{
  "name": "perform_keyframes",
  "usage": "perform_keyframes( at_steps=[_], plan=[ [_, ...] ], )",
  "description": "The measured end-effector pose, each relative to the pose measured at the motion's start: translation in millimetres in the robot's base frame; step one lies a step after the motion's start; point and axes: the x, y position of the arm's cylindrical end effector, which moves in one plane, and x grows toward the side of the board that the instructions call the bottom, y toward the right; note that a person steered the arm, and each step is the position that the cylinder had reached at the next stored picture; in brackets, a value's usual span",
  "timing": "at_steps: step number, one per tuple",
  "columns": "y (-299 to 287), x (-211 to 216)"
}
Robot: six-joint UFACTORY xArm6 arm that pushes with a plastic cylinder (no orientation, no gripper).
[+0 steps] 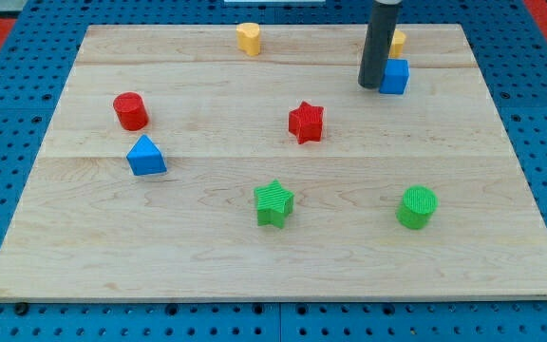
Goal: Place yellow heart below blue cube
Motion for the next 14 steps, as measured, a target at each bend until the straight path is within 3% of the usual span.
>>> perform_keyframes(
  at_steps=[2, 4, 5, 6, 7, 9, 10, 11, 12, 14],
  plan=[
    [-107, -7],
    [-225, -70],
    [-237, -111],
    [-173, -129],
    [-111, -91],
    [-68, -65],
    [-105, -37],
    [-68, -23],
    [-116, -46],
    [-47, -83]
  ],
)
